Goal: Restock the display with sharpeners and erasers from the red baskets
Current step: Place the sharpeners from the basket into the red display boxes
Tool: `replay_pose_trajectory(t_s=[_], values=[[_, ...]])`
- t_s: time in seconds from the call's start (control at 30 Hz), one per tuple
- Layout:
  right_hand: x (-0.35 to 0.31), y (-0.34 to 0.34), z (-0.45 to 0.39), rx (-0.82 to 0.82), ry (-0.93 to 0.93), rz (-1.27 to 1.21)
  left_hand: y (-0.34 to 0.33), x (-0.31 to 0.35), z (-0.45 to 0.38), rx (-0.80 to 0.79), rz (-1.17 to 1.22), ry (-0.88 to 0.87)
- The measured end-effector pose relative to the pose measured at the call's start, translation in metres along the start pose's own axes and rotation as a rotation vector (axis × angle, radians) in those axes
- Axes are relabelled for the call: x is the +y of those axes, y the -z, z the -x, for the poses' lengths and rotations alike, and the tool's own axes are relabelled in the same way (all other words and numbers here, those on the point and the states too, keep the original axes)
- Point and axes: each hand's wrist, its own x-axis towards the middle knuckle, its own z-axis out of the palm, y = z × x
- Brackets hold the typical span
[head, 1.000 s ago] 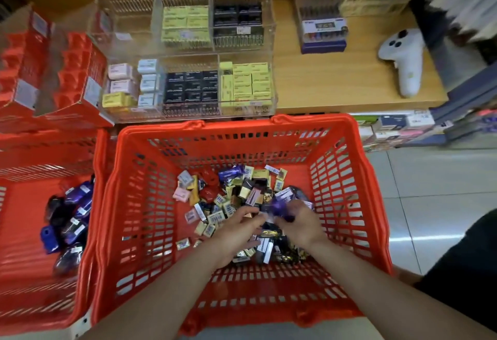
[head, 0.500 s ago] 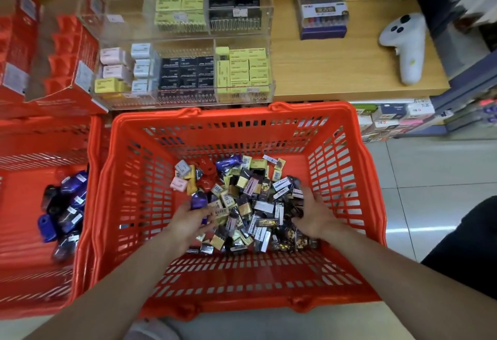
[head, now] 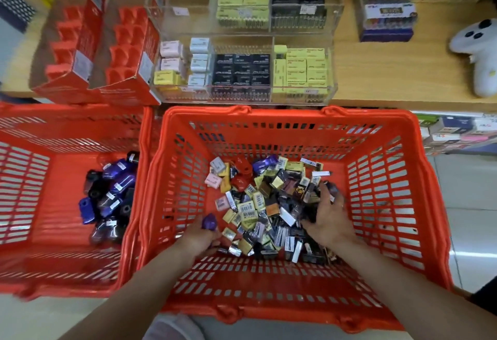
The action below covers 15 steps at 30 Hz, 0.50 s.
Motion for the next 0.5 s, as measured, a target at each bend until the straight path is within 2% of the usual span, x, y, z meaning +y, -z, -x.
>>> replay_pose_trajectory(t_s=[0.07,0.1,0.17,0.2,0.3,0.4,0.5], values=[[-0.027,0.005,-0.001,0.190,0.229,0.053,0.000,0.006,0.000,-0.005,0.117,-0.043],[-0.044,0.007,-0.004,0.212,0.384,0.023,0.000,0.011,-0.001,0.000,0.180,-0.062],[-0.083,0.007,-0.010,0.148,0.606,0.031,-0.002,0.021,-0.003,0.016,0.260,-0.098],[-0.101,0.005,-0.016,0.117,0.648,0.077,-0.003,0.027,-0.005,0.021,0.270,-0.123],[-0.140,-0.008,-0.036,0.097,0.605,0.243,-0.006,0.043,-0.015,0.035,0.226,-0.227],[-0.149,-0.017,-0.057,0.159,0.535,0.418,-0.010,0.057,-0.031,0.070,0.158,-0.299],[-0.145,-0.019,-0.069,0.226,0.508,0.446,-0.015,0.060,-0.045,0.097,0.047,-0.322]])
